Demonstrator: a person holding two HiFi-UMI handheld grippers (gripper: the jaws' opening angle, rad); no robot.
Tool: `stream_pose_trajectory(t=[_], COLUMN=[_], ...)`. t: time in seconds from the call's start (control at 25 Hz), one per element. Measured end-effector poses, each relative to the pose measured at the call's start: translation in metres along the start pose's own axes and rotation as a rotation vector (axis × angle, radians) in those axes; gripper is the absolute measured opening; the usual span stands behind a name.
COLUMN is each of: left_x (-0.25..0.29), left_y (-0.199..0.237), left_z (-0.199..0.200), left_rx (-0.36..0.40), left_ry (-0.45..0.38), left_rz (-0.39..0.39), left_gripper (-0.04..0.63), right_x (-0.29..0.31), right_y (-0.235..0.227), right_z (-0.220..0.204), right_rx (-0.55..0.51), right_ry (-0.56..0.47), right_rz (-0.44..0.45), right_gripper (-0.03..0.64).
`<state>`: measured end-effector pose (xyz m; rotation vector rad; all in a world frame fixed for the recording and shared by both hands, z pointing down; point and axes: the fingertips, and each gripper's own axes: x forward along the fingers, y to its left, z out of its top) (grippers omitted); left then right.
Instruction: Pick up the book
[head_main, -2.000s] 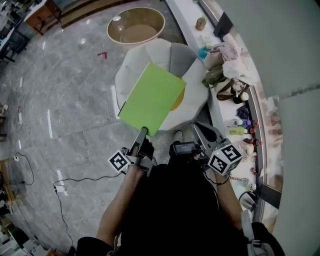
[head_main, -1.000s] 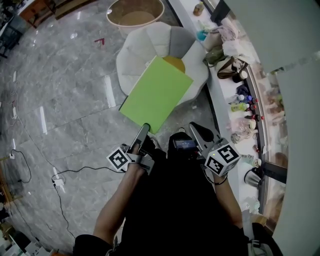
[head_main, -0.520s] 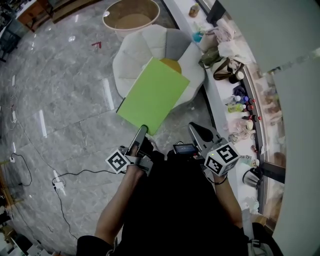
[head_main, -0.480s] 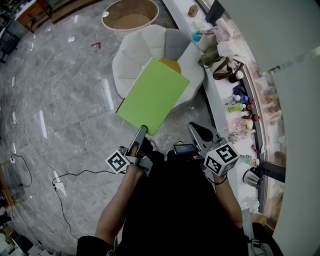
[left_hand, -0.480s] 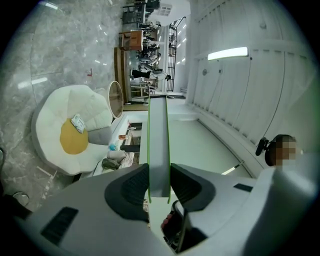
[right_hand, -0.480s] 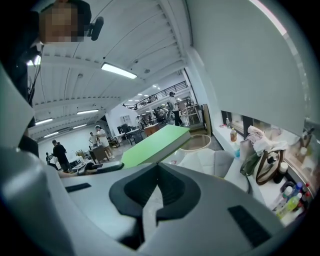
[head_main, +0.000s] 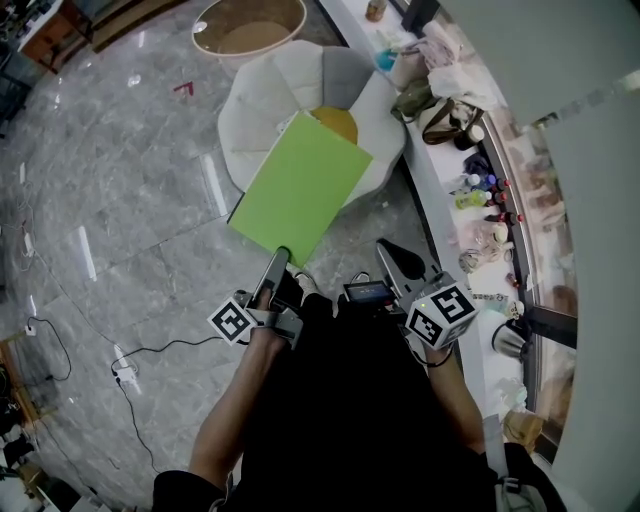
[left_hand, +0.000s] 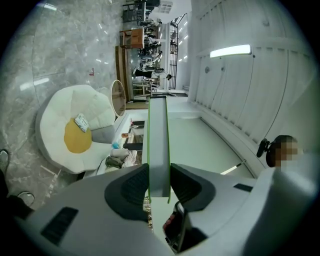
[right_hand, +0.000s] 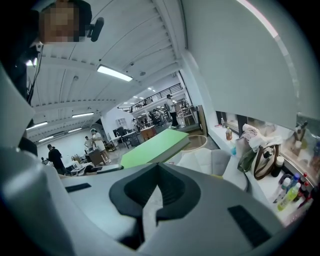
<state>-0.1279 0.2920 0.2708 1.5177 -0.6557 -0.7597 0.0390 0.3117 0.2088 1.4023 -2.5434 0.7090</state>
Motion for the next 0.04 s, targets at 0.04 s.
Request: stream_pose_trajectory(t=[0.04], left_x=[-0.0020], left_y=[0.0006], left_z=[0.0011], left_rx=[-0.001], left_ry=[0.000], left_rz=[0.002], left_gripper=[0.146], right_x=[0.0003], right_y=[0.0021], right_z=[-0.0010], right_rx=[0.002], right_ry=[-0.002], right_rz=[-0.002], right_gripper=[0.015])
